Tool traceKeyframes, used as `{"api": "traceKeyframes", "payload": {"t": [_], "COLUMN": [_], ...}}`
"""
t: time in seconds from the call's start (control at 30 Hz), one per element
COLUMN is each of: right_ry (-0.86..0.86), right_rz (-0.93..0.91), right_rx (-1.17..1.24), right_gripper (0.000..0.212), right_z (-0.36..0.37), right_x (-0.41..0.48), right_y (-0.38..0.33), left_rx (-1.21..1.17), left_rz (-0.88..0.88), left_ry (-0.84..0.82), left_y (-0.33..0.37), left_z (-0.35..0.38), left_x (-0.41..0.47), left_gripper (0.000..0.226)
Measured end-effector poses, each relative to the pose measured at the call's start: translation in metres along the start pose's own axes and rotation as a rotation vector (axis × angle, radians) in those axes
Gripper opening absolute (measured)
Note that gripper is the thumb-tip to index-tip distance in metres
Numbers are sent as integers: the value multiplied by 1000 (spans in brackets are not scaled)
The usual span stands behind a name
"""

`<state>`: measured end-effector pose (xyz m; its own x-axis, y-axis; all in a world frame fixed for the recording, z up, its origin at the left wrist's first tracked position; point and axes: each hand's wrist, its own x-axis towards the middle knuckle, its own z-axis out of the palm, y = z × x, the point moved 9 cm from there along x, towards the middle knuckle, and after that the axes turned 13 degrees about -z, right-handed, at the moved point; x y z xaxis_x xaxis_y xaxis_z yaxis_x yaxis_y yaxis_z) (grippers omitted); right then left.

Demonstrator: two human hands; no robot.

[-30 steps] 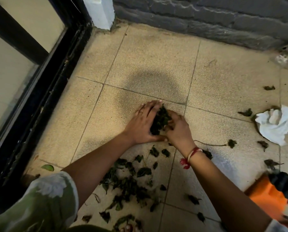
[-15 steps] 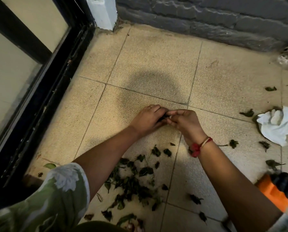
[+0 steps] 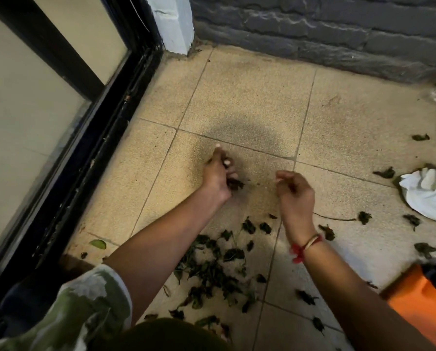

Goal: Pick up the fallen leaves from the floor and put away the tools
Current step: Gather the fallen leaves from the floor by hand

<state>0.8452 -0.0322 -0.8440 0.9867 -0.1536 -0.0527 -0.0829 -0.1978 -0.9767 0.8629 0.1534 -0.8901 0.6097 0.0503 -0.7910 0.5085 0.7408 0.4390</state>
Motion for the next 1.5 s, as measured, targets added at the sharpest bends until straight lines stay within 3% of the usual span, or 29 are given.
{"api": "traceKeyframes", "payload": {"t": [0.07,0.13,0.27,0.47,0.57,0.73,0.83,0.9,0.97,1.03,1.1,1.23,1.3,1.4,1.47,1.5], "right_ry": [-145,-213,-227,-670,-776,-818,-569,-502,-572,-781,-990,-1204,-1209,-1153,-1088,-989], "right_rz": [-98,-220,-368,-666,-777,-776,-664,-587,-563,-618,-729,-984,-1091,-1144,-1037,-898], "right_rx": [-95,-143,-402,-891,-997,-983,-745,-599,-575,-699,-844,-1035,-1082,-1112,-1059,-946], "right_gripper": [24,35,35,49,49,31,25,22,24,30,38,56,55,37,29,26], "right_z": [26,44,47,100,101,95,90,97,118,139,144,126,119,112,109,106], "right_x": [-24,-41,-29,-25,-39,-31,0,11,16,10,-2,-31,-40,-36,-27,-16], "right_y": [-13,-24,-24,-5,-4,-13,-28,-36,-40,-33,-24,-14,-13,-15,-16,-20], "left_rx": [-307,-434,-453,-479,-479,-407,-426,-435,-428,-430,-443,-434,-431,-413,-389,-377], "left_rz": [-216,-268,-223,-174,-208,-236,-231,-234,-234,-237,-247,-259,-260,-275,-298,-313], "left_ry": [-66,-130,-135,-33,-10,4,7,5,7,10,8,20,33,43,36,33], "left_y": [-19,-26,-4,21,14,10,11,11,12,11,10,8,5,1,-2,-4], "left_z": [4,10,-4,-49,-56,-59,-61,-63,-63,-63,-63,-68,-71,-69,-66,-65], "left_x": [-2,-6,-7,-7,-7,-6,-8,-8,-9,-10,-8,-7,-6,-7,-7,-7], "left_gripper": [41,50,70,66,63,60,54,55,50,46,48,45,45,48,55,58]}}
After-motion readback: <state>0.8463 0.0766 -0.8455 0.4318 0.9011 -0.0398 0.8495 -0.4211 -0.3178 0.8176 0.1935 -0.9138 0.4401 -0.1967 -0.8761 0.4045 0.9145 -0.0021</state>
